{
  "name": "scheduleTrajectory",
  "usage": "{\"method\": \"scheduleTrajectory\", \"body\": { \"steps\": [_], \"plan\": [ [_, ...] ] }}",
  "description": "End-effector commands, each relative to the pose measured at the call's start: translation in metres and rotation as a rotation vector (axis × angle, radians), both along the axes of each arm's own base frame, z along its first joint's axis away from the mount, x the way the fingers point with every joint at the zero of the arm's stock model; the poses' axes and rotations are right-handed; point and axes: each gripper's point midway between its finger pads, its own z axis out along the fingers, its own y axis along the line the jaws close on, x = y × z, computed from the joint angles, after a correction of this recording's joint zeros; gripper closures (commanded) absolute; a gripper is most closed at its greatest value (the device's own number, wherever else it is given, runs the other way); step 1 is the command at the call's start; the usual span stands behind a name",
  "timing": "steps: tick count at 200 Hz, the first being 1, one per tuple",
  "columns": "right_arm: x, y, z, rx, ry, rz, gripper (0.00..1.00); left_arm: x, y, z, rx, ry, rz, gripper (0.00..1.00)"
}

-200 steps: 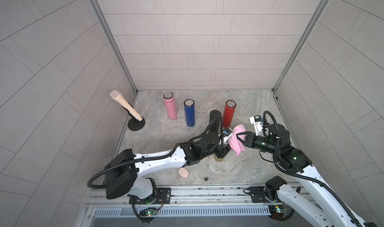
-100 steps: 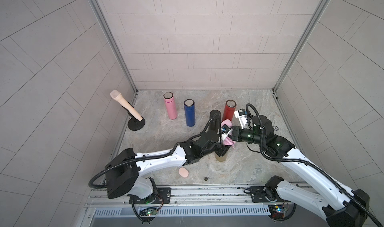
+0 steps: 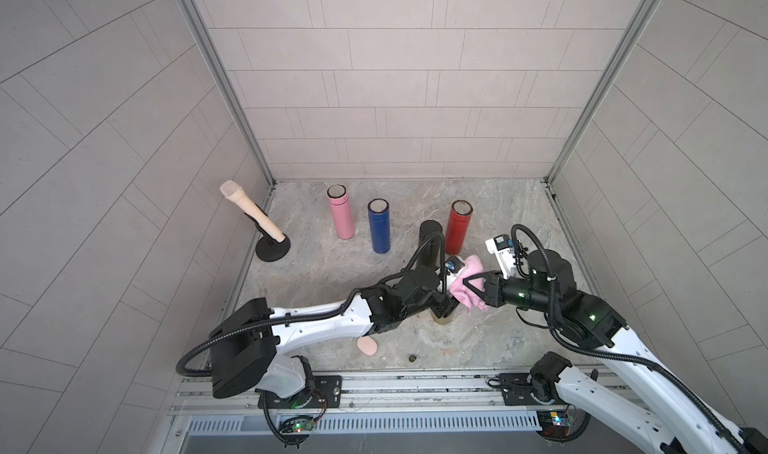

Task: Wipe the surface of the thermos
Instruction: Wipe the dirt from the surface of the thermos.

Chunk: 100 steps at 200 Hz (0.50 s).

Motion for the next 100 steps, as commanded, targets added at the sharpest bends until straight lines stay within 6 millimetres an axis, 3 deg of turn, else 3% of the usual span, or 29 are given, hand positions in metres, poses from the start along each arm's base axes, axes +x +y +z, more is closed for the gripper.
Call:
{"method": "scheduleTrajectory", "body": {
  "steps": [1, 18, 46, 70, 86, 100],
  "plan": [
    [0.019, 0.005, 0.003, -0.038, -0.034, -0.016, 1.00, -0.003, -0.003, -0.006, 0.012, 0.018, -0.016, 1.00],
    [0.032, 0.003, -0.003, -0.100, -0.032, -0.046, 1.00, -0.003, -0.002, -0.008, 0.014, 0.023, -0.015, 1.00],
    [0.048, -0.022, -0.032, -0.279, -0.002, -0.162, 1.00, -0.002, 0.001, -0.008, 0.010, 0.028, 0.000, 1.00],
    [0.049, -0.045, -0.050, -0.396, 0.025, -0.230, 1.00, -0.002, 0.003, -0.008, -0.001, 0.034, 0.014, 1.00],
    [0.043, -0.049, -0.050, -0.403, 0.028, -0.234, 1.00, -0.002, 0.003, -0.008, -0.003, 0.040, 0.017, 1.00],
    [0.035, -0.040, -0.035, -0.337, 0.001, -0.182, 1.00, -0.002, 0.004, -0.008, -0.001, 0.043, 0.019, 1.00]
  ]
}}
